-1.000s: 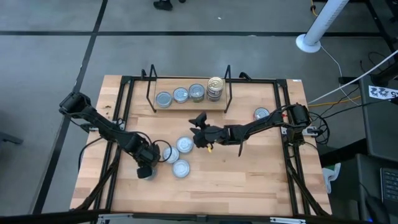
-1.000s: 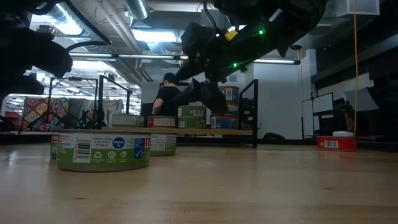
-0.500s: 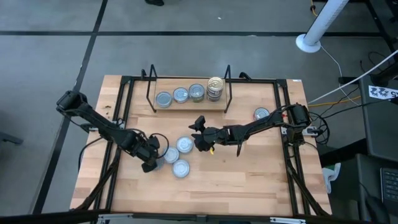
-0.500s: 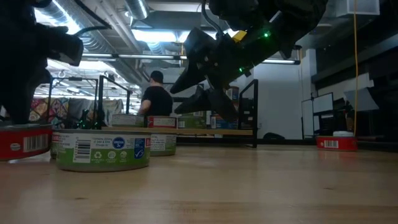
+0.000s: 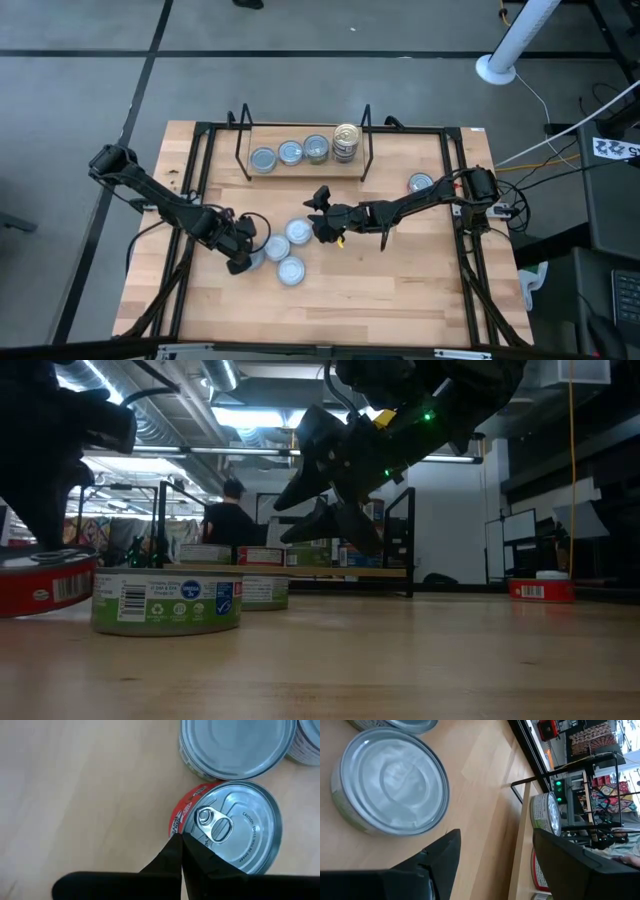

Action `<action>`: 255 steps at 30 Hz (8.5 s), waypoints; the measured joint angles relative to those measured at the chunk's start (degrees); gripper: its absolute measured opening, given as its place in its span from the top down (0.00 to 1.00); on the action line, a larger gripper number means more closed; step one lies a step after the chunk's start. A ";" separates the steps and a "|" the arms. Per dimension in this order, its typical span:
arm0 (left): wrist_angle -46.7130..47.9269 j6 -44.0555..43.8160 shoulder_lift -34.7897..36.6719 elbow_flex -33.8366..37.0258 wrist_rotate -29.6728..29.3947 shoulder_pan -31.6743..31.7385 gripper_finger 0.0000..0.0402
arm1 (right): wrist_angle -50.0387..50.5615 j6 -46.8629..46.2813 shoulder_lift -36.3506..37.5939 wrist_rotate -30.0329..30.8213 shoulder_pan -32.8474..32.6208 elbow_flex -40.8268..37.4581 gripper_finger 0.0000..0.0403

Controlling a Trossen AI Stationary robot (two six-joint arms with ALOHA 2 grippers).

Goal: Stack canned seafood by type on shelf
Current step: Stack the red tuna can on top of the red tuna can on the shelf, then stack the green-white tuna can on top of the green-white tuna can on the shelf

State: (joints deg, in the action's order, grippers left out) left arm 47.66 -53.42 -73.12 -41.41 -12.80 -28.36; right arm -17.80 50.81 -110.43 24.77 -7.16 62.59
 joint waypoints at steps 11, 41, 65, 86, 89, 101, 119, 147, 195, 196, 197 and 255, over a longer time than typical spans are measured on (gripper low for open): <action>3.24 -0.03 0.02 -0.06 -6.69 0.00 1.00 | 0.00 0.00 0.00 -6.49 0.00 0.00 0.38; 1.54 9.45 -0.04 -0.11 -15.28 9.37 1.00 | 0.00 -0.15 0.00 -5.15 0.00 0.00 0.38; -15.01 30.92 -0.09 -0.11 -17.62 22.48 1.00 | 0.46 -11.55 0.41 0.91 1.24 0.02 0.38; -15.93 32.01 -0.09 -0.11 -17.50 22.80 1.00 | -3.15 -62.04 0.57 -19.72 7.16 0.04 0.38; -16.30 32.35 -0.09 -0.11 -17.49 22.80 1.00 | -3.52 -62.87 0.61 -20.50 7.66 0.04 0.38; -20.13 34.51 -0.09 -0.11 -17.70 22.80 1.00 | -3.04 -60.95 0.68 -21.60 8.41 0.04 0.38; -23.03 35.45 -0.09 -0.11 -19.60 26.04 1.00 | 10.72 -48.89 10.36 -13.73 8.31 0.04 0.38; -33.80 45.61 -0.09 -0.11 -19.38 38.50 1.00 | 30.02 -48.76 16.39 -13.64 8.31 0.00 0.38; -44.25 47.46 -1.48 -0.17 -12.71 55.91 1.00 | 29.81 -48.78 16.31 -13.81 8.29 0.00 0.38; -44.29 47.44 -2.08 -0.17 -12.64 55.91 1.00 | 29.81 -48.78 16.31 -13.81 8.30 0.00 0.38; -44.32 47.53 -2.75 -0.17 -12.53 55.91 1.00 | 29.83 -48.78 16.31 -13.81 8.28 0.00 0.38; -39.60 34.92 2.47 -7.37 -1.75 15.09 0.66 | 33.42 -41.52 17.66 -22.34 3.83 0.04 0.38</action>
State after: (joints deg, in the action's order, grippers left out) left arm 8.06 -18.49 -70.65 -48.77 -14.55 -13.27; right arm 15.62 9.29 -92.77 2.44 -3.33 62.63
